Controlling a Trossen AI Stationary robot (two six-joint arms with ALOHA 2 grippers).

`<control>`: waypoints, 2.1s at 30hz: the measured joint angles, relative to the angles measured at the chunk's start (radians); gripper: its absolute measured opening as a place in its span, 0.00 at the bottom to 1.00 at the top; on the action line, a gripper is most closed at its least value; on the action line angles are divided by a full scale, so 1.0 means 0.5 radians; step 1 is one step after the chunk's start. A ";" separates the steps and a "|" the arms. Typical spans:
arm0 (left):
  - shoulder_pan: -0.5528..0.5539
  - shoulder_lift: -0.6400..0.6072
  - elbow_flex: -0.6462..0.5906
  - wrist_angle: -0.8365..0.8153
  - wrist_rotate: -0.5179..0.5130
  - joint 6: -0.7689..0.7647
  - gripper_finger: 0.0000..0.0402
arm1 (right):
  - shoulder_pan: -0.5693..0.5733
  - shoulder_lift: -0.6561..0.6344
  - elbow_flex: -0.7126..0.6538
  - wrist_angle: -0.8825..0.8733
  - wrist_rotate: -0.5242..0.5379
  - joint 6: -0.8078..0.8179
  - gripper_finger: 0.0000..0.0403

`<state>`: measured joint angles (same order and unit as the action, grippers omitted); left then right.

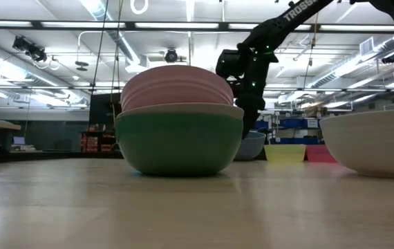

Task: Nest bowls inside each other
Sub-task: Stack the blue bowl on top of the pink bowl

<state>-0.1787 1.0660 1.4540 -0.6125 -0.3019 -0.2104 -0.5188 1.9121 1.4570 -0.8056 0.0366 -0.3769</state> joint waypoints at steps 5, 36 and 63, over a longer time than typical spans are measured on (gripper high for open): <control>0.000 0.001 0.000 -0.002 0.000 0.000 0.59 | -0.084 0.000 0.000 0.003 -0.032 -0.003 0.34; 0.000 0.002 0.000 -0.055 0.000 -0.002 0.59 | -0.102 0.208 0.014 0.151 -0.043 -0.098 0.03; 0.000 0.078 0.001 -0.532 -0.408 -0.041 0.59 | 0.746 0.022 0.660 -0.665 -0.064 0.129 0.00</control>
<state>-0.1787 1.1053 1.4547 -0.8785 -0.5059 -0.2307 -0.1457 1.9232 1.7869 -1.1380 0.0048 -0.3126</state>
